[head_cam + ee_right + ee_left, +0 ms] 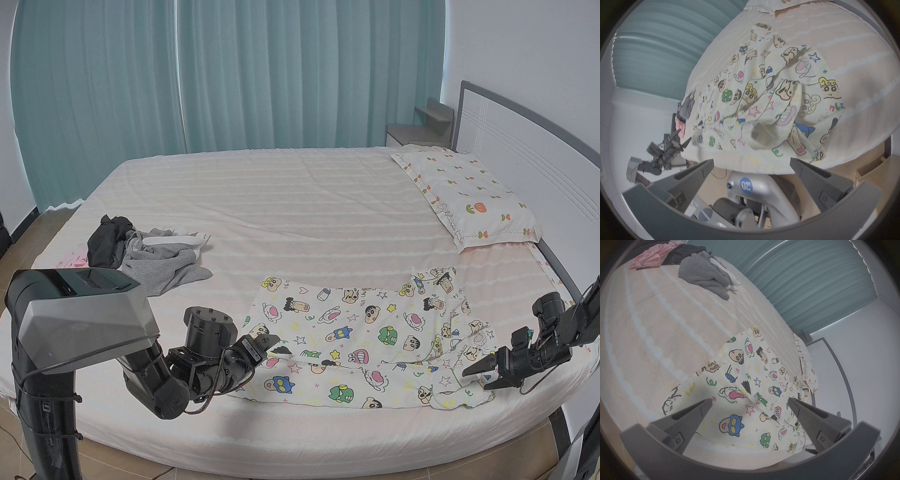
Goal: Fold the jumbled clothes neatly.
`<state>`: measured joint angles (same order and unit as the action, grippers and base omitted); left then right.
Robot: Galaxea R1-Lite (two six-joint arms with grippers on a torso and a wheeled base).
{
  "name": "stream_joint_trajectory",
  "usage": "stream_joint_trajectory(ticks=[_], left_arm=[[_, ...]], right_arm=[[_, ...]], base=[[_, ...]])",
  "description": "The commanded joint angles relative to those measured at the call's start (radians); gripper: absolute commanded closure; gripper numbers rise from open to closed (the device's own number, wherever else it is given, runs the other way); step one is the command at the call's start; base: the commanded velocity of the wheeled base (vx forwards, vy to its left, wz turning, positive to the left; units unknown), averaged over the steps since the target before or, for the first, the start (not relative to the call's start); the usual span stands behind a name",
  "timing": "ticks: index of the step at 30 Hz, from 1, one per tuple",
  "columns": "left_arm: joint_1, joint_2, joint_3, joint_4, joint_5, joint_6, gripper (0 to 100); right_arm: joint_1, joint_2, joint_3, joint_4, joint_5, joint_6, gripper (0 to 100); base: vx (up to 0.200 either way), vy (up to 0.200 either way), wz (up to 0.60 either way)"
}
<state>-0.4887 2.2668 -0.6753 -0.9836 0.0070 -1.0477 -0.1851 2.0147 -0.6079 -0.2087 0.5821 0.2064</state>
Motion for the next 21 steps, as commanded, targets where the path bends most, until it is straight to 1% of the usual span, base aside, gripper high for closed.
stream_joint_trajectory(ticks=[1, 2, 4, 6, 8, 12, 20, 21], left_arm=[[-0.001, 0.01, 0.008, -0.012, 0.001, 0.0, 0], [-0.001, 0.01, 0.008, -0.012, 0.001, 0.0, 0], [-0.002, 0.01, 0.008, -0.012, 0.001, 0.0, 0], [-0.002, 0.01, 0.008, -0.012, 0.002, 0.0, 0], [-0.001, 0.01, 0.008, -0.012, 0.002, 0.0, 0], [-0.002, 0.011, 0.008, -0.012, 0.004, 0.001, 0], [-0.004, 0.016, 0.008, -0.012, 0.008, 0.008, 0], [-0.004, 0.016, 0.008, -0.012, 0.008, 0.008, 0]], right_arm=[[0.079, 0.03, 0.026, -0.144, -0.107, 0.16, 0], [0.095, 0.033, 0.04, -0.181, -0.123, 0.186, 0], [0.11, 0.039, 0.063, -0.239, -0.136, 0.219, 0], [0.115, 0.049, 0.077, -0.273, -0.14, 0.223, 0], [0.115, 0.049, 0.083, -0.279, -0.146, 0.223, 0], [0.116, 0.049, 0.085, -0.278, -0.194, 0.228, 0], [0.115, 0.042, 0.086, -0.276, -0.205, 0.228, 0], [0.115, 0.041, 0.086, -0.274, -0.217, 0.228, 0]], base=[[0.0, 0.0, 0.0], [0.0, 0.0, 0.0], [0.0, 0.0, 0.0], [0.0, 0.0, 0.0], [0.0, 0.0, 0.0], [0.0, 0.0, 0.0], [0.0, 0.0, 0.0], [0.0, 0.0, 0.0]])
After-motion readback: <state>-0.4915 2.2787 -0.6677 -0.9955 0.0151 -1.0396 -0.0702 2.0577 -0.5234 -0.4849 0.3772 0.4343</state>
